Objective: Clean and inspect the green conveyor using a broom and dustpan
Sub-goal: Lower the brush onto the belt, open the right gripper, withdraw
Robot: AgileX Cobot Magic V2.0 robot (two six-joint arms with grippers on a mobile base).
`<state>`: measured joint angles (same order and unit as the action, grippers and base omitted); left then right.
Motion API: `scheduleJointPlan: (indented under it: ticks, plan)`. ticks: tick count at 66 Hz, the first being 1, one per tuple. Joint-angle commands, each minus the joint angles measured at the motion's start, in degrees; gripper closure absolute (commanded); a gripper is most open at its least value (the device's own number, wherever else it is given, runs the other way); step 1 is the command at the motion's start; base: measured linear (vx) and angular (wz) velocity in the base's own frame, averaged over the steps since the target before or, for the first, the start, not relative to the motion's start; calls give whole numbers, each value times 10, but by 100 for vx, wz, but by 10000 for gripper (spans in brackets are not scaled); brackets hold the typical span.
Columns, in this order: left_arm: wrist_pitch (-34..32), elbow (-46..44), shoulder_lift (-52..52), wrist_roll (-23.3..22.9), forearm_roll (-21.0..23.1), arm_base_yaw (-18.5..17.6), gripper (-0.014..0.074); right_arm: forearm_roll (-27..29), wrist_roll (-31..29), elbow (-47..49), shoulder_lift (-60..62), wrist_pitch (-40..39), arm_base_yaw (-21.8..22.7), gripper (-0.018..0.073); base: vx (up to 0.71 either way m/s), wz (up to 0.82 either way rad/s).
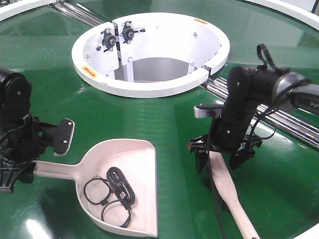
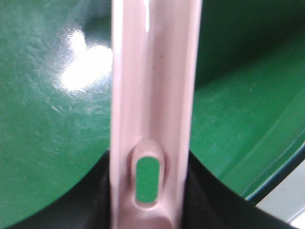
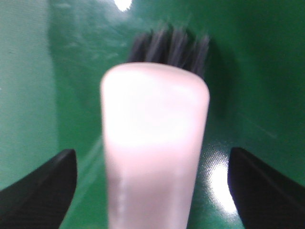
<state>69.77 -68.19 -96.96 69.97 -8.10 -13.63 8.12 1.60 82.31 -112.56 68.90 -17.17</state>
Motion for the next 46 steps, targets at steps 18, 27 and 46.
scheduleJointPlan:
  ticks: [18, 27, 46]
  plan:
    - [16, -16, 25, -3, 12, -5, 619, -2, -16, -75, 194, -234, 1, -48, 0, 0]
    - [16, -16, 25, -3, 12, -5, 619, -10, -31, -164, 291, -371, 1, -22, 0, 0]
    - [16, -16, 25, -3, 12, -5, 619, -9, -66, -338, 487, -552, 1, 155, 0, 0]
